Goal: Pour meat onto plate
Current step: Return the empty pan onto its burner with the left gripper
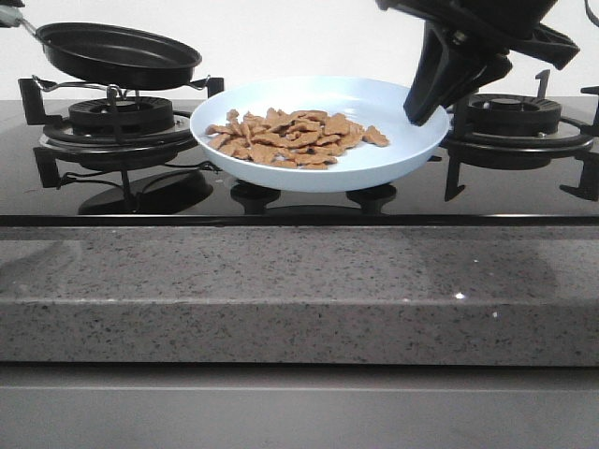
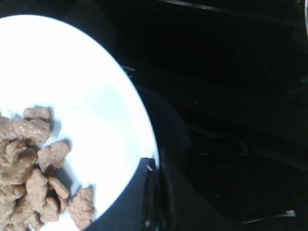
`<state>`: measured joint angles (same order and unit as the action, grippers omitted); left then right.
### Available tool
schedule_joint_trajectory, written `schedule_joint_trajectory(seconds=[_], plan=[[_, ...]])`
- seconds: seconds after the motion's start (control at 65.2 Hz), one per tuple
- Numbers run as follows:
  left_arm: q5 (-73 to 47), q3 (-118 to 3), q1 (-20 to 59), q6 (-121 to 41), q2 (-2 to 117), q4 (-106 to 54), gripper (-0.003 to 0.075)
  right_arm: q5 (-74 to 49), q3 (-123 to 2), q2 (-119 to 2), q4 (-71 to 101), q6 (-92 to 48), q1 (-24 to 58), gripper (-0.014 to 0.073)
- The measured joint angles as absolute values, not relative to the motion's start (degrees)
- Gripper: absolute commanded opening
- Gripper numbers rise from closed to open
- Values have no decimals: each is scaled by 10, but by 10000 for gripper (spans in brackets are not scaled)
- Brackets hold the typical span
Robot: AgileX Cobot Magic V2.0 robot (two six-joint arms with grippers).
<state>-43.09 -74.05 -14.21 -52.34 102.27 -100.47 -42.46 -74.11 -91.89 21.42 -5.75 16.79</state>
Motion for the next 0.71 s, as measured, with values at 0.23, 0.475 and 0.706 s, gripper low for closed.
schedule_joint_trajectory(seconds=[0.23, 0.475, 0.706], plan=[[-415, -741, -142, -522, 1024, -1012, 3, -425, -741, -919, 214, -57, 168, -68], [-415, -741, -143, -522, 1024, -1004, 385, -425, -741, -919, 214, -57, 168, -68], [-430, -741, -143, -522, 1024, -945, 497, -425, -741, -919, 214, -57, 168, -68]])
